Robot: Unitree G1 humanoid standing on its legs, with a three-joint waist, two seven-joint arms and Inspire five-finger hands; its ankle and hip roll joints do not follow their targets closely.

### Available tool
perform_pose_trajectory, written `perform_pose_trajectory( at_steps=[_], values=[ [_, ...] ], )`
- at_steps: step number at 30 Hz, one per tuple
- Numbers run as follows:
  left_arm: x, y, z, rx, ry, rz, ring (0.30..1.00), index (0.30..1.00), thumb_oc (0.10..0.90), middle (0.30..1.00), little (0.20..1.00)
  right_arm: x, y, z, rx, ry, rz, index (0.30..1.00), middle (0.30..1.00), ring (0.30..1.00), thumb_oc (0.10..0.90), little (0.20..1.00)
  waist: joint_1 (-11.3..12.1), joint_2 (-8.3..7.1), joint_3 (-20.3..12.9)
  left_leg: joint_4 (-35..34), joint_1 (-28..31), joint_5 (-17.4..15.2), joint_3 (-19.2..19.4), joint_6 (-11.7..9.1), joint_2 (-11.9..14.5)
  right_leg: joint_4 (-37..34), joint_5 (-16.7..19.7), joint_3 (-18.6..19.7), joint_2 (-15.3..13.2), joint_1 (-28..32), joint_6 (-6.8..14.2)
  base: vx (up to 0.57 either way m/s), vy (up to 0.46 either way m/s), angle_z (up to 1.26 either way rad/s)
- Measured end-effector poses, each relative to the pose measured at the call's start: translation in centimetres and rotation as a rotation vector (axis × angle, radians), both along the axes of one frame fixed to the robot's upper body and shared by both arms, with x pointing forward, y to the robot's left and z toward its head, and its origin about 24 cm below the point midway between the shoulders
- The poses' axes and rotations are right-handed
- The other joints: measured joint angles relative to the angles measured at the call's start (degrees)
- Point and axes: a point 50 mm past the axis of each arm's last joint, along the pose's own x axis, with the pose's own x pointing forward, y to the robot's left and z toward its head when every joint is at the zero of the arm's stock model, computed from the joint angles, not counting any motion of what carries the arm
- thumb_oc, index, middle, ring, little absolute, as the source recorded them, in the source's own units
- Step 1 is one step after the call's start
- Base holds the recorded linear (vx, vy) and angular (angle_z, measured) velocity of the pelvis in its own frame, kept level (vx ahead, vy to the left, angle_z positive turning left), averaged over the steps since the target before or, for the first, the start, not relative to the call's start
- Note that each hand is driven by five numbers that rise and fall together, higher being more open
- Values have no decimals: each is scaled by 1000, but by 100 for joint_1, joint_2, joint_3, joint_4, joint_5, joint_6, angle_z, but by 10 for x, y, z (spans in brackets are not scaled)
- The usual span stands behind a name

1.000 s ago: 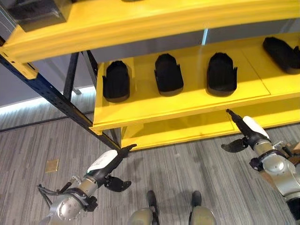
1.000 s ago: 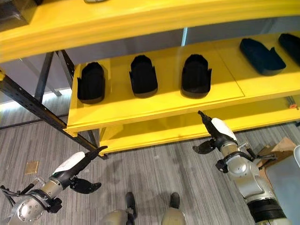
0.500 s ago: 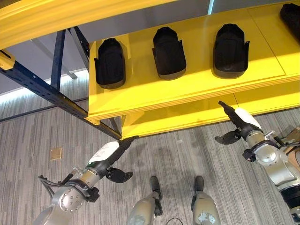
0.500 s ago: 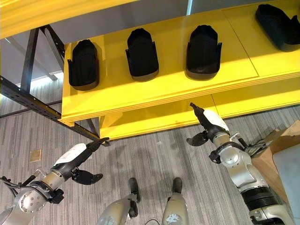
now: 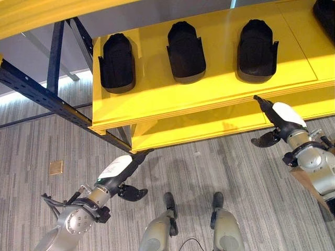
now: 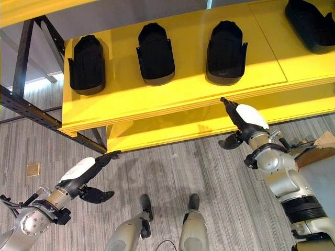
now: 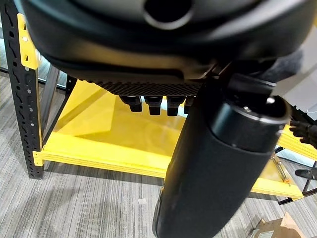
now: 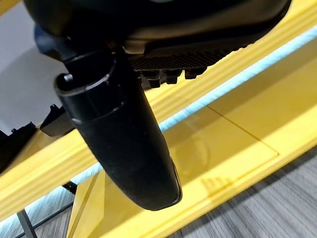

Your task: Move parts from the plastic box to the shelf.

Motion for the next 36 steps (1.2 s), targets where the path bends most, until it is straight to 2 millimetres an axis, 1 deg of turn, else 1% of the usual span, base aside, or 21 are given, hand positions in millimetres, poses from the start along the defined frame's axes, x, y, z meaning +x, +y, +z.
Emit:
perform_pose_trajectory(
  at_steps=[3, 10, 15, 18, 23, 26, 29, 33, 36],
  values=[
    [1, 0, 1, 1, -4, 2, 1000, 1000, 900, 1000, 1000, 3, 0, 12, -15, -32, 2, 1000, 1000, 1000, 900, 1000, -1, -35, 26, 77, -110, -6, -1, 3, 15, 58, -5, 12, 2, -101, -9, 0, 0, 0],
    [2, 2, 3, 3, -15, 7, 1000, 1000, 900, 1000, 1000, 7, 2, 27, -60, -58, 18, 1000, 1000, 1000, 900, 1000, 17, -61, 41, 165, -191, -21, -6, 23, 28, 91, -8, 15, 4, -158, -16, 0, 0, 0],
    [4, 5, 8, 7, -36, 22, 1000, 1000, 900, 1000, 1000, 10, -1, 29, -60, -57, 0, 1000, 1000, 1000, 900, 1000, 92, -107, 69, 204, -283, -20, -2, 24, 39, 171, -12, 26, 8, -263, -25, -5, -6, 0],
    [4, 6, 8, 8, -35, 25, 1000, 1000, 900, 1000, 1000, 10, -1, 29, -59, -57, -2, 1000, 1000, 1000, 900, 1000, 97, -128, 82, 273, -371, -34, -36, 24, 51, 191, -10, 11, 13, -303, -29, -14, -26, 4],
    [4, 6, 8, 9, -35, 26, 1000, 1000, 900, 1000, 1000, 12, 1, 28, -66, -49, 8, 1000, 1000, 1000, 900, 1000, 103, -149, 97, 311, -408, -51, -36, 18, 67, 204, -15, 11, 23, -328, -40, 0, 0, 0],
    [4, 6, 8, 9, -37, 28, 1000, 1000, 900, 1000, 1000, 14, 5, 29, -73, -51, 21, 1000, 1000, 1000, 900, 1000, 100, -155, 102, 385, -544, -64, -32, 10, 85, 302, -32, 17, 25, -479, -66, 0, 0, 0],
    [4, 7, 8, 10, -36, 29, 1000, 1000, 900, 1000, 1000, 14, 5, 30, -73, -54, 21, 1000, 1000, 1000, 900, 1000, 106, -156, 127, 426, -567, -70, -45, 8, 98, 344, -46, 11, 27, -498, -83, 0, 0, 0],
    [4, 7, 8, 12, -37, 30, 1000, 1000, 900, 1000, 1000, 16, 7, 36, -73, -70, 25, 1000, 1000, 1000, 900, 1000, 104, -158, 131, 452, -581, -78, -45, 3, 103, 361, -51, 16, 27, -514, -88, 0, 0, 0],
    [5, 8, 9, 14, -40, 32, 1000, 1000, 900, 1000, 1000, 19, 9, 43, -74, -91, 28, 1000, 1000, 1000, 900, 1000, 103, -160, 134, 505, -687, -94, -41, -26, 108, 415, -72, 35, 23, -643, -103, 0, 0, 0]
  ],
)
